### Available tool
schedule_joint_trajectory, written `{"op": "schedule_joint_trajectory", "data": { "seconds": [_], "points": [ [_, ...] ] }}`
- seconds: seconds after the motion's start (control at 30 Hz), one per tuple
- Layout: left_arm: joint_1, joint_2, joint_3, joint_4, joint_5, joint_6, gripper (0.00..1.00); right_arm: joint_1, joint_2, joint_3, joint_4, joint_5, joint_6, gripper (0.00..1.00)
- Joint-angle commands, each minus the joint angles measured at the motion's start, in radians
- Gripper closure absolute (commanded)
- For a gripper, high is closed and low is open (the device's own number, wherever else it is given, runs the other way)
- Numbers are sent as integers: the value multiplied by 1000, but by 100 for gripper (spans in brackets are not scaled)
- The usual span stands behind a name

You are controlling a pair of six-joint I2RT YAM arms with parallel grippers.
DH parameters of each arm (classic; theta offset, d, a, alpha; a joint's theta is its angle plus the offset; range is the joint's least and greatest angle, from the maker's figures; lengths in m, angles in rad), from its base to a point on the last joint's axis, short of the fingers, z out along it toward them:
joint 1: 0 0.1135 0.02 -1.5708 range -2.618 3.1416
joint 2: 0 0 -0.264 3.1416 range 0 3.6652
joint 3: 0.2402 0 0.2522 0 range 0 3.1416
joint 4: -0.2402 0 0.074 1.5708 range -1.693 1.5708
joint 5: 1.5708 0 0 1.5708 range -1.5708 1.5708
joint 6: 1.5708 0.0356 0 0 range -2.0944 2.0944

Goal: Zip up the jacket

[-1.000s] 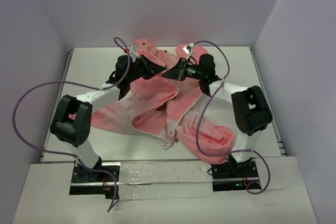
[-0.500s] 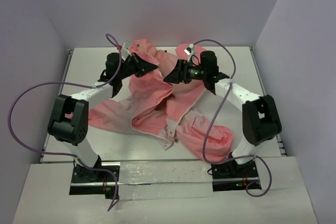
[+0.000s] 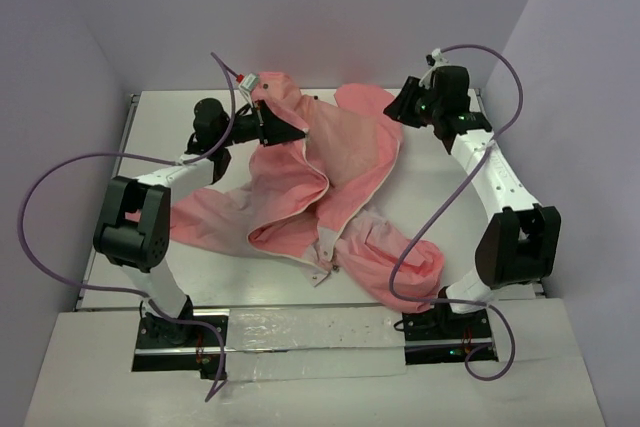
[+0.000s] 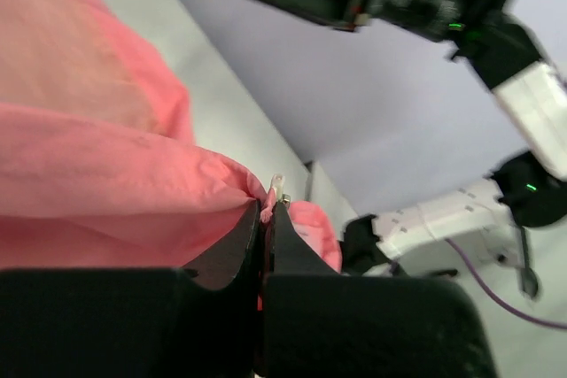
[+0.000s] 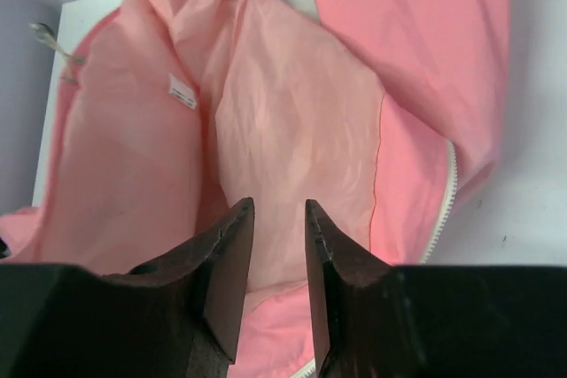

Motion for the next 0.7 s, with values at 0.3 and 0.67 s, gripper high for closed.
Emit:
{"op": "schedule_joint_trajectory", "data": {
  "seconds": [0.3,0.67],
  "points": [
    [-1,77,-12,605,158,-352,100,144,-141,-156,108,-215,-117,38],
    [-1,25,6,194,25,-174,100,67,116,78,-73,245,-57,34]
  ]
}}
